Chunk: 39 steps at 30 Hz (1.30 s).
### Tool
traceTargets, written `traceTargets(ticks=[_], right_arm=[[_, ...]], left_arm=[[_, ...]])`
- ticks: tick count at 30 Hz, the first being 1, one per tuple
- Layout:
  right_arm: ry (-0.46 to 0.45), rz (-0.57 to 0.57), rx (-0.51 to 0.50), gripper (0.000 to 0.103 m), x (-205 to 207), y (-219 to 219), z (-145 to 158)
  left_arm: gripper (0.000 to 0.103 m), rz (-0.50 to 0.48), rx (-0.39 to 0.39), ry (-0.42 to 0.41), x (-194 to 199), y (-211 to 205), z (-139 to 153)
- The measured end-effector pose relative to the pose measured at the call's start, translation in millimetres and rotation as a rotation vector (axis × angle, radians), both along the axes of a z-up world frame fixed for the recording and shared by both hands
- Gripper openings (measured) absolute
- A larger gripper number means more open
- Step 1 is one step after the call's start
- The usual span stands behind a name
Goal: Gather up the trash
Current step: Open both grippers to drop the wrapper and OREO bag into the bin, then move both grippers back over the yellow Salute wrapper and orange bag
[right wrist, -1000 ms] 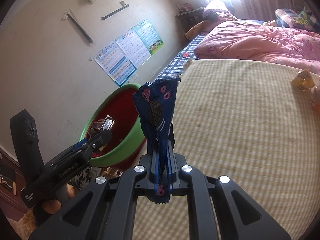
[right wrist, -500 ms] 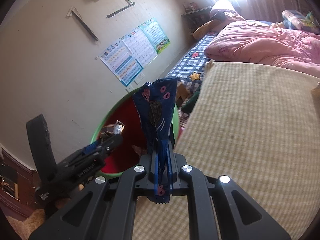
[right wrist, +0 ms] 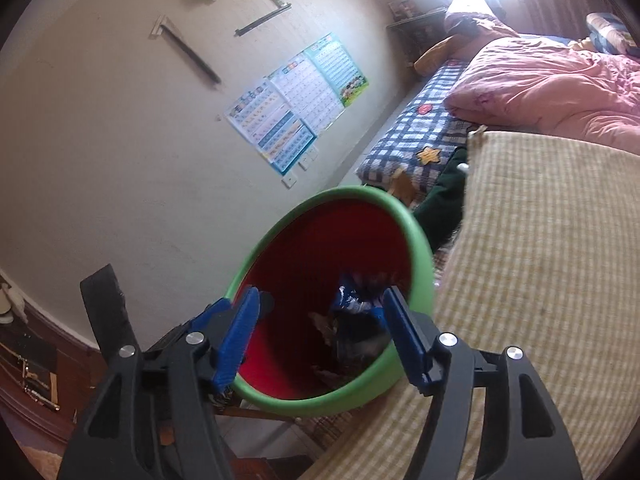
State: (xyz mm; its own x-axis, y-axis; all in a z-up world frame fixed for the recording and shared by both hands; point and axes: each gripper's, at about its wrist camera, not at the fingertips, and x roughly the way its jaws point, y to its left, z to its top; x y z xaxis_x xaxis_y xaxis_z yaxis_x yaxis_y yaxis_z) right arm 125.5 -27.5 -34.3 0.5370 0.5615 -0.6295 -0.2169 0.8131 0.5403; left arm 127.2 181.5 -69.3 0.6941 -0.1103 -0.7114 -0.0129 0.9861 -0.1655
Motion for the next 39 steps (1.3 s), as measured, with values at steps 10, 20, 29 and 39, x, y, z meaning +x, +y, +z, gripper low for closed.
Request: traceTargets(ticks=[10, 20, 29, 39], right_arm=[[-0.068, -0.543, -0.396, 0.079, -29, -196, 6], [0.081, -0.596, -0.489, 0.08, -28, -317, -32], [0.104, -0.477, -0.543, 0.013, -16, -327, -57], [-0.06, -0.4, -0.441, 0.073, -37, -354, -8]], left_arm=[[0.079, -0.054, -0.002, -0.031, 0, -40, 9], [0.079, -0.204, -0.02, -0.026, -4, -150, 10], [0.08, -0.354, -0.008, -0.038, -3, -249, 13], [0.08, -0.446, -0.021, -0.016, 16, -333, 8]])
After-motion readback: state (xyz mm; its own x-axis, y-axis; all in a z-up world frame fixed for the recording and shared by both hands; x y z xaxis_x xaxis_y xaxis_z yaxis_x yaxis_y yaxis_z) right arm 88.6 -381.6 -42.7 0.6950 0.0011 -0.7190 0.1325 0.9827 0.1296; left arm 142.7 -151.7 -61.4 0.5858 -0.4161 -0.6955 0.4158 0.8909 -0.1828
